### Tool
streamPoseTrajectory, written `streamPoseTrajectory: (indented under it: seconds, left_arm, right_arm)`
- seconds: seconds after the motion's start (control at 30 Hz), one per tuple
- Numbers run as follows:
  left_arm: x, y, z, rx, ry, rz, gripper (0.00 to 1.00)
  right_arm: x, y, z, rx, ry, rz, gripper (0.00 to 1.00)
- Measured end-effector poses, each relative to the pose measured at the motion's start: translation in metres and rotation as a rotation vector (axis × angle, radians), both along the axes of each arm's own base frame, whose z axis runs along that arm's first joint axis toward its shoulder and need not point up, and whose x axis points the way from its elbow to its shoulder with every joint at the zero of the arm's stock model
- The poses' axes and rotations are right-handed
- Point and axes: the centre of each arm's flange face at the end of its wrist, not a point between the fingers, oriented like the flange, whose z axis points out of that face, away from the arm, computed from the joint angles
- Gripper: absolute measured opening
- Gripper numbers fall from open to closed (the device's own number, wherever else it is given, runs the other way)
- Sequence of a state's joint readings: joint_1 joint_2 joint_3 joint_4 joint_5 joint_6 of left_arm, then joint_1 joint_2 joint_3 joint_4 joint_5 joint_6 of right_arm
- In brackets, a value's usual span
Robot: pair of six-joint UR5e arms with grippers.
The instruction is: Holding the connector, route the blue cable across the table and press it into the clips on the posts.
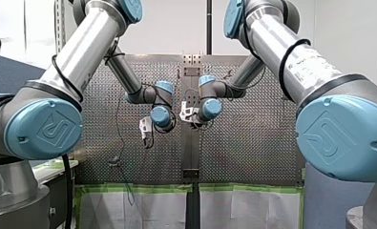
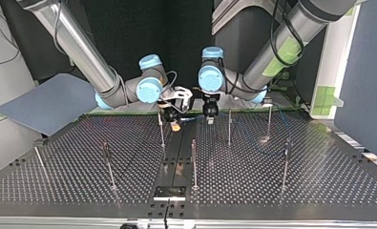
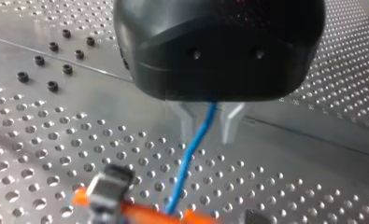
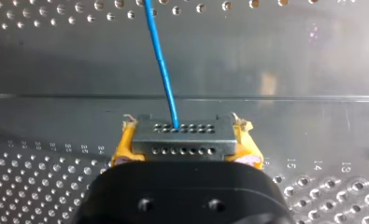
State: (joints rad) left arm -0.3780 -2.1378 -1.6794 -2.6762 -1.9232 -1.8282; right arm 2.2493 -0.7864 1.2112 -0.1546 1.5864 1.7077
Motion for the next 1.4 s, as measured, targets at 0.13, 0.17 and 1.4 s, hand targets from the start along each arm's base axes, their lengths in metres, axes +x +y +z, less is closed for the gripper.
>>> streamPoseTrajectory:
  seconds: [0.13, 0.17, 1.4]
  left_arm:
    - [0.001, 0.002, 0.001, -0.014, -0.002, 0.014, 0.0]
    - [0.001, 0.002, 0.001, -0.018, -0.003, 0.015, 0.0]
    - [-0.06, 0.011, 0.133, -0.083, -0.1, -0.012, 0.0]
  right_arm:
    - [0.0, -0.001, 0.002, -0.001, -0.001, 0.0, 0.0]
    - [0.0, -0.001, 0.003, -0.002, -0.002, 0.0, 0.0]
    - [-0.051, 0.062, 0.172, -0.018, -0.021, -0.002, 0.0]
